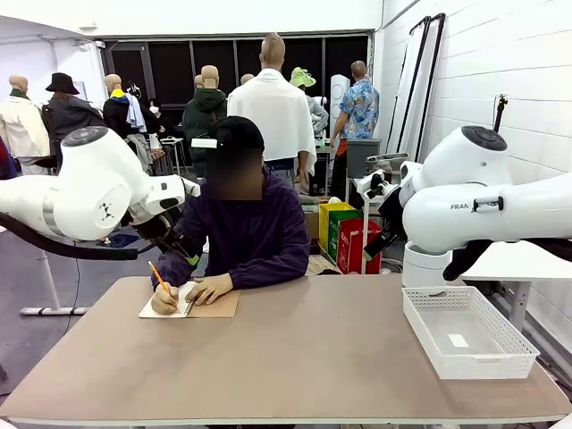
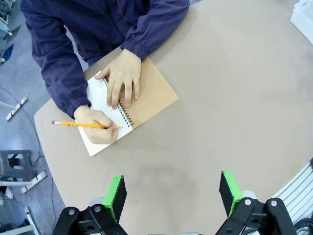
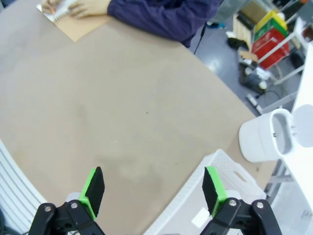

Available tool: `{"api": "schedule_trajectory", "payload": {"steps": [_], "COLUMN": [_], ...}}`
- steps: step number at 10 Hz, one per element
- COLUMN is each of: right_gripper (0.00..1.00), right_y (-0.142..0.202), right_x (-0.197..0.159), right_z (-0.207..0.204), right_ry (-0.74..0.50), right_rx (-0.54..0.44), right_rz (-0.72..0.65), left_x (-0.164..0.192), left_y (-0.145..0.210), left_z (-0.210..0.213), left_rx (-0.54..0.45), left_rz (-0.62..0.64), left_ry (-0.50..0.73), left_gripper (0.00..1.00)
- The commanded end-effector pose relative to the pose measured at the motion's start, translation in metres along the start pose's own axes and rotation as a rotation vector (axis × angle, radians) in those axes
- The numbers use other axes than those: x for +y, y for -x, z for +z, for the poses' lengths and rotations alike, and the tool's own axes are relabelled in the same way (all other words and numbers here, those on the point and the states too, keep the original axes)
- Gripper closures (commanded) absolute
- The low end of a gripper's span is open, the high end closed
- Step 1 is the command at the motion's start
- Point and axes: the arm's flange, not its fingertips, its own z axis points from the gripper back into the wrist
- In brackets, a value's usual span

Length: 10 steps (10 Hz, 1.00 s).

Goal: Sort the paper based on its condition.
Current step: If a person hands you a paper, place it in the Organizing basket , and if it's crumpled, put it in the Trash can.

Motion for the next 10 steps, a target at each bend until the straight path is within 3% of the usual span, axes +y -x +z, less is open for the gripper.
{"api": "schedule_trajectory", "payload": {"steps": [1, 5, 6, 10], "right_gripper": [0.0, 0.0, 0.0, 0.0], "right_y": [-0.0022, 0.0013, -0.0017, -0.0017], "right_x": [-0.003, -0.0012, 0.0007, 0.0007], "right_z": [0.0045, -0.0032, 0.003, 0.003], "right_ry": [-0.001, -0.03, -0.019, -0.019], "right_rx": [0.048, 0.072, 0.047, 0.047], "right_rz": [0.039, 0.03, 0.018, 0.018], "left_x": [0.0073, 0.011, 0.0079, 0.0079], "left_y": [-0.0007, -0.003, -0.0006, -0.0006], "left_z": [0.0164, 0.0133, 0.0182, 0.0182], "left_rx": [0.035, 0.062, 0.048, 0.048], "left_rz": [0.023, 0.012, 0.028, 0.028], "left_ry": [0.049, -0.028, 0.023, 0.023], "left_gripper": [0.0, 0.0, 0.0, 0.0]}}
